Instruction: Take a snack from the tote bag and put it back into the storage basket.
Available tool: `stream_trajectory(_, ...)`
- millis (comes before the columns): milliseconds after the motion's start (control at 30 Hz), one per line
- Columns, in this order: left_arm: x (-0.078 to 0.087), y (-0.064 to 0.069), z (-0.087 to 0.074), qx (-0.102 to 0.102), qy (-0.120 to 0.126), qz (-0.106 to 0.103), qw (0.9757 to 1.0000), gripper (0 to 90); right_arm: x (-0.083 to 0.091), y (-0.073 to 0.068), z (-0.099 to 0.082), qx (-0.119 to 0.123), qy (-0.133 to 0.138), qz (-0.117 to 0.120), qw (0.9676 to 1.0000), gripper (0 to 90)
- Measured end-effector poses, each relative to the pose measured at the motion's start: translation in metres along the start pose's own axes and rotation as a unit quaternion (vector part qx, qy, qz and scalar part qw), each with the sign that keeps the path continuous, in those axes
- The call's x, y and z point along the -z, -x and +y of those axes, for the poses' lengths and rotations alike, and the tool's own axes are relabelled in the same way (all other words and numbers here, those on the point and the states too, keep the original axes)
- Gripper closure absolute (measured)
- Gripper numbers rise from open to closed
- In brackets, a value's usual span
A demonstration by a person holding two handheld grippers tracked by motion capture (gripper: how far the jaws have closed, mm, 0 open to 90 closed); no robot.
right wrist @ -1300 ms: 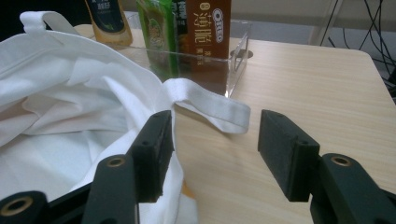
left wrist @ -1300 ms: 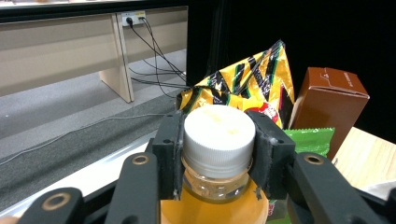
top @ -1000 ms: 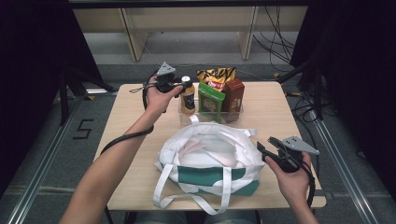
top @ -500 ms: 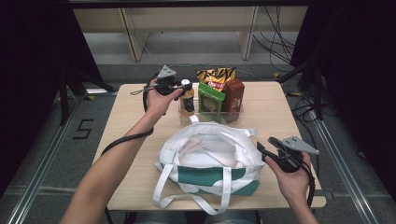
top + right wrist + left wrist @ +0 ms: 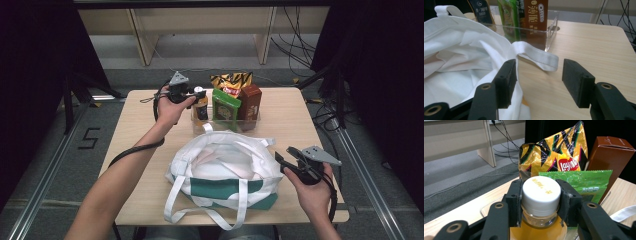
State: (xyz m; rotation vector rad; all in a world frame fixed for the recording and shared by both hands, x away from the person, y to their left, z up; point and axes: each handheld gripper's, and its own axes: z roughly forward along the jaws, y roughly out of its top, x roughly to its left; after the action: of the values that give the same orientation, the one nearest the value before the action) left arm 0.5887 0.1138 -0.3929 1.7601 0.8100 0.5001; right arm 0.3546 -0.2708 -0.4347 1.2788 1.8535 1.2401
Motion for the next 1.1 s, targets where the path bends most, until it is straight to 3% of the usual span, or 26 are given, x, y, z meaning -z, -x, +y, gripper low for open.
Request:
stream_trajectory(67, 0.000, 0.000, -0.001, 0.002, -0.001, 0.000, 1.0000, 58.5, 0.000, 0.000, 0.000, -0.001, -0.001, 0.003, 1.0000, 45.6)
stream_trajectory(100, 0.000, 0.000, -0.001, -0.001, -0.002, 0.000, 1.0000, 58.5, 0.000, -0.003, -0.001, -0.015, -0.001, -0.005, 0.9999, 45.6)
stream_trajectory(367, -0.002, 0.000, -0.005, -0.001, -0.009, 0.000, 1.0000, 58.5, 0.000, -0.003, -0.001, -0.014, -0.004, 0.000, 0.9999, 45.6)
stream_trajectory(467, -0.003, 0.000, -0.006, 0.001, -0.011, 0.000, 0.9999, 58.5, -0.001, 0.000, 0.000, -0.001, 0.002, -0.001, 1.0000, 45.6)
stream_trajectory(500, -0.003, 0.000, -0.007, 0.000, -0.012, 0.000, 0.9999, 58.5, 0.000, -0.003, -0.001, -0.015, -0.002, -0.004, 0.9999, 45.6)
stream_trajectory(933, -0.005, 0.000, -0.012, 0.002, -0.021, 0.001, 0.9998, 58.4, 0.000, -0.001, 0.000, -0.007, -0.002, 0.005, 1.0000, 45.6)
stream_trajectory(1100, -0.006, 0.000, -0.014, -0.002, -0.027, 0.000, 0.9996, 58.3, 0.000, -0.004, -0.001, -0.019, -0.008, 0.002, 0.9998, 45.6)
